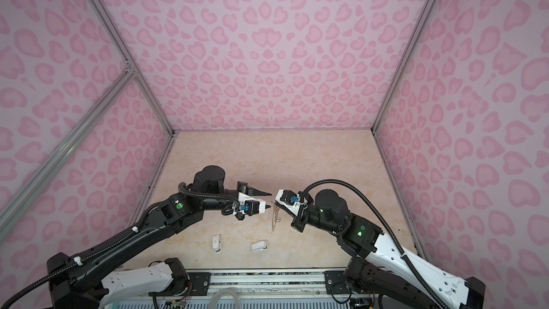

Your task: Put the keys on the keyring

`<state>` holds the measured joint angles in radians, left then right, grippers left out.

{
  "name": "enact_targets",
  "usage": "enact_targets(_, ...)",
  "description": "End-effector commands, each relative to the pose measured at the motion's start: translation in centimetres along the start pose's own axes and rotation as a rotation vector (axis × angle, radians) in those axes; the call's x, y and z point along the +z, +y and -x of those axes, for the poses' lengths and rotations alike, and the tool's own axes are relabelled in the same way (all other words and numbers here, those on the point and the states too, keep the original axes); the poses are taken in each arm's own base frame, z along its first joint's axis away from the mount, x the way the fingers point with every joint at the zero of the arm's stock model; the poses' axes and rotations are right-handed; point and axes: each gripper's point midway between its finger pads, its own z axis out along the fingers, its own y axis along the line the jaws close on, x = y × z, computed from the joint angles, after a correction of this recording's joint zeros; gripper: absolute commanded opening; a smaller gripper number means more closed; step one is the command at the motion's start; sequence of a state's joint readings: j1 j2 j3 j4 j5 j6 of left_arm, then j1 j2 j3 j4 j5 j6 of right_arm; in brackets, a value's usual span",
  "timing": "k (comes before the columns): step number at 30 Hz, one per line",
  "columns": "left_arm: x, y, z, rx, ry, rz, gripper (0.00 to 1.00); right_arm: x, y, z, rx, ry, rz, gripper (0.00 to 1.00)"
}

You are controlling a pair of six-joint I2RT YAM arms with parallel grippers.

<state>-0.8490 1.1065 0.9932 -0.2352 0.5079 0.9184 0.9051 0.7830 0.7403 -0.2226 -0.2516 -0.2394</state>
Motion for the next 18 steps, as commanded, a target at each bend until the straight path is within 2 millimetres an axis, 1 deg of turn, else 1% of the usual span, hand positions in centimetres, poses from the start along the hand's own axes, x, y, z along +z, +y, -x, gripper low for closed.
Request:
enact_targets(1, -0.2, 0.0, 0.1, 0.051, 0.037, -0.007, 0.32, 0.3, 0.0, -0.4, 0.014, 0.032, 0.007, 0.00)
enact_targets(5, 0.4, -0.4, -0.1, 0.072, 0.067, -0.029, 0.29, 0.6, 0.1, -0.5, 0.023, 0.044, 0.017, 0.00)
enact_targets(12, 0.8, 0.0, 0.2, 0.083, 0.065, -0.025, 0.27, 0.7, 0.3, -0.5, 0.030, 0.045, 0.027, 0.00)
enact_targets(14, 0.9, 0.0, 0.2, 0.084, 0.060, -0.029, 0.24, 0.8, 0.3, -0.5, 0.031, 0.045, 0.028, 0.00)
enact_targets(16, 1.1, -0.2, 0.0, 0.083, 0.068, -0.037, 0.20, 0.8, 0.2, -0.4, 0.030, 0.043, 0.027, 0.00)
enact_targets(18, 1.2, -0.2, -0.3, 0.080, 0.081, -0.036, 0.19, 0.8, 0.2, -0.3, 0.029, 0.039, 0.025, 0.00)
